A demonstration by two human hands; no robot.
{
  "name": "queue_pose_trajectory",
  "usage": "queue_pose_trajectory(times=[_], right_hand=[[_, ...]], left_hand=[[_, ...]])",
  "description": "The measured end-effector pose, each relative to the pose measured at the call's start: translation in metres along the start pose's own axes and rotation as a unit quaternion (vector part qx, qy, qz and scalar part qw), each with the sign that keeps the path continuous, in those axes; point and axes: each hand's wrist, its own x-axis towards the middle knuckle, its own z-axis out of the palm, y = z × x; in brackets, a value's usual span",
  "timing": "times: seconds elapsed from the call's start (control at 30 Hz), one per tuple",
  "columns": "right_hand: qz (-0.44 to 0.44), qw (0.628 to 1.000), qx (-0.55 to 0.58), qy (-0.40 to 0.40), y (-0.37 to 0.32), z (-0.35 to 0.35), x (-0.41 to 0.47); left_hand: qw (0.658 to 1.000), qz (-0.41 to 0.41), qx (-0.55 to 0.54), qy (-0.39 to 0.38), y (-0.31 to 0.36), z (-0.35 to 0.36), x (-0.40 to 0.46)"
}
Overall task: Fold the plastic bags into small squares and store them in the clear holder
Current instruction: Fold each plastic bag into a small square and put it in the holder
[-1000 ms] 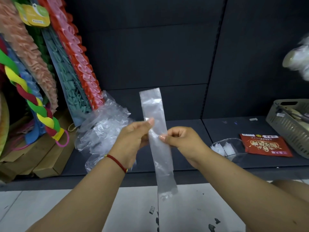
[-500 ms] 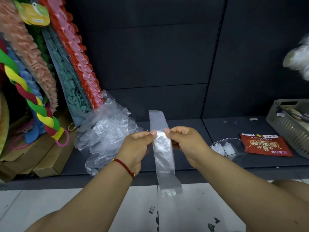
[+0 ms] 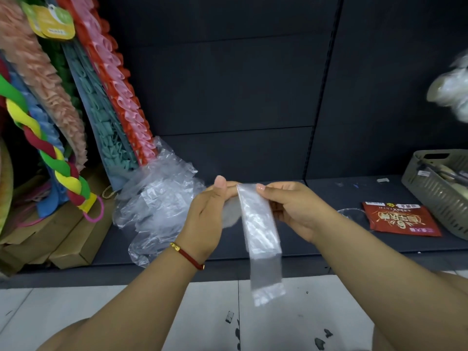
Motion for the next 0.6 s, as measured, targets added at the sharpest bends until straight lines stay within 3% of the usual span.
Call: queue_pose_trajectory(times=[0.13, 0.27, 0.47, 0.6], right_hand=[[-0.017, 0.999, -0.043, 0.012, 0.004, -0.002, 0.003], [-0.030, 0.999, -0.038, 0.022, 0.008, -0.006, 0.007], [-0.069, 0.997, -0.007, 0.036, 0.011, 0.003, 0.009], [-0.077, 0.997, 0.003, 0.032, 0.010, 0.005, 0.008]], left_hand=[[0.990, -0.085, -0.113, 0.010, -0.001, 0.000, 0.005], [0.954, -0.184, -0.234, 0.020, 0.002, 0.004, 0.006], [0.946, -0.164, -0.275, 0.056, 0.003, 0.008, 0.004], [0.964, -0.136, -0.219, 0.064, -0.005, 0.008, 0.002]])
